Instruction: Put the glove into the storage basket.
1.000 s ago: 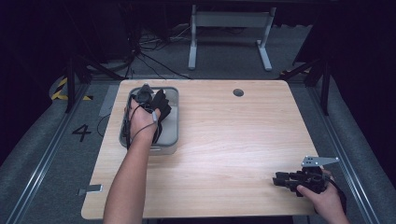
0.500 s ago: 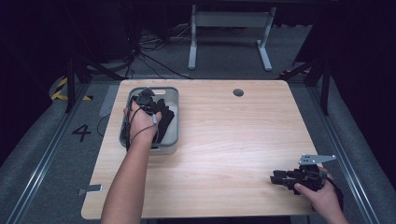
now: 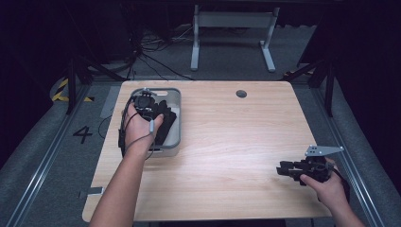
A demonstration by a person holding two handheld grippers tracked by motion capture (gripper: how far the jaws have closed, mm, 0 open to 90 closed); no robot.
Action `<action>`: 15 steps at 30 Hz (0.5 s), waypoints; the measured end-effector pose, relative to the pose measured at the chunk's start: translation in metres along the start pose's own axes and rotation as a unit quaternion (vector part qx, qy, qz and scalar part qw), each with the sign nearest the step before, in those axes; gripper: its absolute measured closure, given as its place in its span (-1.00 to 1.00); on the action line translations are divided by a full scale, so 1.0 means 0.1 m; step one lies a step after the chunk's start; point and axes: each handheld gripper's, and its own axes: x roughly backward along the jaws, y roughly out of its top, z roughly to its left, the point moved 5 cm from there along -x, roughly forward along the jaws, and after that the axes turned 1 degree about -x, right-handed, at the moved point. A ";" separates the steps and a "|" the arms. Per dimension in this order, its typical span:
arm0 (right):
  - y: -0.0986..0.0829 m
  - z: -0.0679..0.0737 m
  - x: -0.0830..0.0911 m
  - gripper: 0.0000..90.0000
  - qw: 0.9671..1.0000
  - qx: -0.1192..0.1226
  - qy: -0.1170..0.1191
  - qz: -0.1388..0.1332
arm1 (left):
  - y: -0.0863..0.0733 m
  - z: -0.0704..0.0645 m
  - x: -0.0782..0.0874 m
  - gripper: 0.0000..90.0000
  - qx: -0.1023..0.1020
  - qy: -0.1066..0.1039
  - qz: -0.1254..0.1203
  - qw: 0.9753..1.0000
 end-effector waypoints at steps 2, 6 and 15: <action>0.07 -0.03 0.03 0.38 1.000 0.005 -0.003 -0.001 | -0.03 -0.06 0.09 -0.18 -0.018 -0.015 -0.008 1.000; 0.18 -0.09 0.06 0.36 1.000 0.007 -0.005 -0.002 | -0.12 -0.17 0.24 -0.17 -0.042 -0.035 -0.023 0.998; 0.25 -0.19 0.02 0.34 1.000 0.009 -0.008 -0.005 | -0.39 -0.47 0.54 -0.18 -0.088 -0.094 -0.049 0.990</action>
